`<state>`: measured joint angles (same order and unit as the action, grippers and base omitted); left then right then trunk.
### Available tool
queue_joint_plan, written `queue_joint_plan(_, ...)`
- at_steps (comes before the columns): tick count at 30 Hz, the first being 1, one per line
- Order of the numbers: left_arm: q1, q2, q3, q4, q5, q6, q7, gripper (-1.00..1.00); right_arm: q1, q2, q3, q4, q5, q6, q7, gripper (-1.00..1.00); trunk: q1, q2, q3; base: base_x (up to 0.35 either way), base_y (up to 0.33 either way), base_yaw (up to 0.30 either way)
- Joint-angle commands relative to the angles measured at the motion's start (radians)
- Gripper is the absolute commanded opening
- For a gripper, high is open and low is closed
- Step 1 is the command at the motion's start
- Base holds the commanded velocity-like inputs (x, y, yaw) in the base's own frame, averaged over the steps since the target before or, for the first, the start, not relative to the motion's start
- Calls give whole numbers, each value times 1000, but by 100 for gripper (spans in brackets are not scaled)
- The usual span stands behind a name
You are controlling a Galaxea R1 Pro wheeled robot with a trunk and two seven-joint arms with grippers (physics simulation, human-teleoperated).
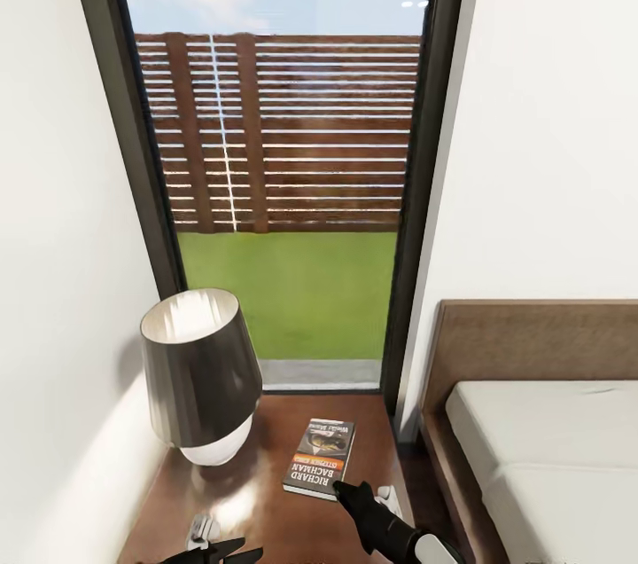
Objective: In the bedroom, move the book from the bed onto either nightstand, and place the two sandals side by side next to the bed.
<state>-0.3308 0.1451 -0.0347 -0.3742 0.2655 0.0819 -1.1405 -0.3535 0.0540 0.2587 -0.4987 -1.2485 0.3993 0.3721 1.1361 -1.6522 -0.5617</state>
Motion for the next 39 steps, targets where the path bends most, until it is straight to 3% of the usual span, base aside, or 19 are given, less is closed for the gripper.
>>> queue_joint_plan(1, -1, 1, -4, 0, 8, 9, -2, 100, -1, 0, 2, 0, -8, 3, 1, -100, 4, -8, -4, 0, 0, 0)
queue_joint_plan(37, -1, -1, -4, 0, 8, 9, -2, 100, -1, 1, 2, 0, -7, 3, 1, -100, 142, -260, -117, 0, 0, 0)
queue_joint_plan(39, -1, -5, -4, 0, 8, 9, -2, 100, -1, 1, 2, 0, -7, 3, 1, -100, 142, -260, -117, 0, 0, 0)
